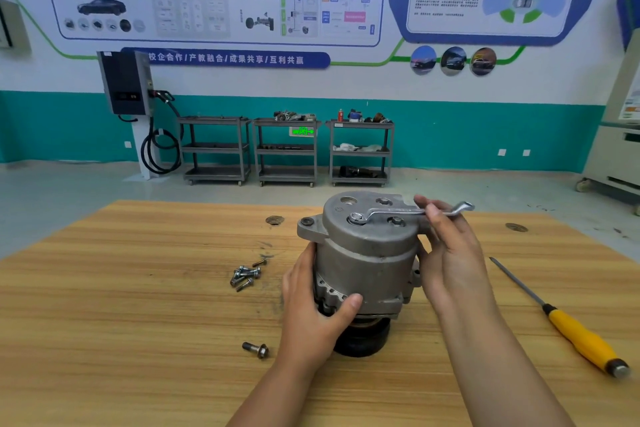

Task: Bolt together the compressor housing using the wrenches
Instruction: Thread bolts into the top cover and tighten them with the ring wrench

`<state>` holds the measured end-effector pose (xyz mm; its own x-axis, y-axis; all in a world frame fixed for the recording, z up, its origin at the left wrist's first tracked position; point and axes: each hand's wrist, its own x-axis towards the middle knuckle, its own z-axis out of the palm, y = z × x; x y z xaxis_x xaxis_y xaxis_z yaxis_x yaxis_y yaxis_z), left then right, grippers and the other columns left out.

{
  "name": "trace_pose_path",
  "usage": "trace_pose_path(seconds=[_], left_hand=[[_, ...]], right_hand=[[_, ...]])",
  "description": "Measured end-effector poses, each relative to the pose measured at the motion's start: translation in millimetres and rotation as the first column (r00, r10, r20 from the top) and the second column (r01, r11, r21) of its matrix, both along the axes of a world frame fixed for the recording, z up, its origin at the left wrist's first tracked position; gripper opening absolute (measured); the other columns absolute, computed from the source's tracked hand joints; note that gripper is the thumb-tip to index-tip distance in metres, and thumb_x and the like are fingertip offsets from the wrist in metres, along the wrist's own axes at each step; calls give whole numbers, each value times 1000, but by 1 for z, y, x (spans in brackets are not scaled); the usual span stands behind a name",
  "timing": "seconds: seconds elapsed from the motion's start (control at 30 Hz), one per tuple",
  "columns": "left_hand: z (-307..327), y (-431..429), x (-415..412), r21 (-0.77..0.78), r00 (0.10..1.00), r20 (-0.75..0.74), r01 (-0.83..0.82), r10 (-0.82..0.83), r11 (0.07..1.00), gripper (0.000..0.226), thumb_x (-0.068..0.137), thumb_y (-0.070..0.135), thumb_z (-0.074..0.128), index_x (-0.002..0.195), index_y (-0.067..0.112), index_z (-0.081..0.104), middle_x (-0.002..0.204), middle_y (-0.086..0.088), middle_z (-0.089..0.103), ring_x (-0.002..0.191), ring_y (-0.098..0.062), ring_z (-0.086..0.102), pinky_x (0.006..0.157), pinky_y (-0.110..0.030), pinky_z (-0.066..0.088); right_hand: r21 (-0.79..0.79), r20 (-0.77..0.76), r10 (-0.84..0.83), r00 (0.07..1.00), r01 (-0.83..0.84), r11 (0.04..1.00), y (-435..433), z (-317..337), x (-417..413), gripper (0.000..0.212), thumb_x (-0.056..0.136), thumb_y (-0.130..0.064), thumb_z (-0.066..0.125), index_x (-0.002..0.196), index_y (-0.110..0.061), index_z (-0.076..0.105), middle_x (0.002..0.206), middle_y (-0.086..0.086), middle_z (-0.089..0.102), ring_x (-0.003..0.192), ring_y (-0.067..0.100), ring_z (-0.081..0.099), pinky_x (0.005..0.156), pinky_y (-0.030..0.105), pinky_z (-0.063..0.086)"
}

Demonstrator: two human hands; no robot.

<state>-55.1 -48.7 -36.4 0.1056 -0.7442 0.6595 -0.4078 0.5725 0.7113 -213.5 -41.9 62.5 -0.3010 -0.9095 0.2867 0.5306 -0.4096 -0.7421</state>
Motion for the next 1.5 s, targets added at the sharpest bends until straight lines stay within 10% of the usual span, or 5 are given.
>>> trace_pose_path(seconds=[0.27, 0.67, 1.0, 1.3, 1.5], left_hand=[[-1, 0, 0, -2, 1000, -5, -5, 5, 1000, 77, 63, 64, 59, 127, 68, 17, 121, 52, 24, 122, 18, 21, 90, -12, 28], [1, -1, -2, 37, 1000, -20, 23, -23, 999, 82, 67, 70, 57, 138, 33, 37, 134, 13, 47, 123, -14, 41, 101, -39, 40], [3, 3, 0, 44, 1000, 0, 10, -10, 999, 79, 63, 69, 58, 131, 58, 18, 125, 43, 29, 124, -3, 30, 100, -37, 38], [2, 3, -2, 33, 1000, -6, 1, -1, 999, 79, 62, 69, 57, 128, 62, 15, 121, 53, 21, 124, 7, 25, 99, -24, 28], [2, 3, -2, 31, 1000, -5, -8, 8, 999, 80, 62, 68, 57, 131, 58, 17, 127, 44, 25, 123, 3, 26, 97, -24, 26]], right_hand=[[-371, -210, -326, 922, 233, 899, 36, -20, 19, 6, 83, -24, 66, 82, -30, 66, 93, -3, 74, 101, 14, 65, 89, 20, 47], [-790, -571, -763, 302, 52, 611, 42, 2, 44, 22, 86, -29, 59, 95, -15, 74, 93, -6, 68, 92, 14, 48, 84, 35, 38], [-579, -812, -569, -132, 51, 814, 9, 50, 64, 19, 88, -42, 59, 90, -26, 69, 87, -14, 45, 92, 9, 35, 71, 27, 11], [-323, -946, -301, -117, 371, 871, -20, 64, 58, 11, 90, -30, 56, 81, -24, 52, 83, -5, 58, 90, 22, 52, 79, 37, 23], [-247, -969, -189, -160, 556, 794, -16, 51, 27, 35, 87, -46, 46, 112, -24, 56, 132, 7, 34, 124, 27, 27, 99, 45, 24]])
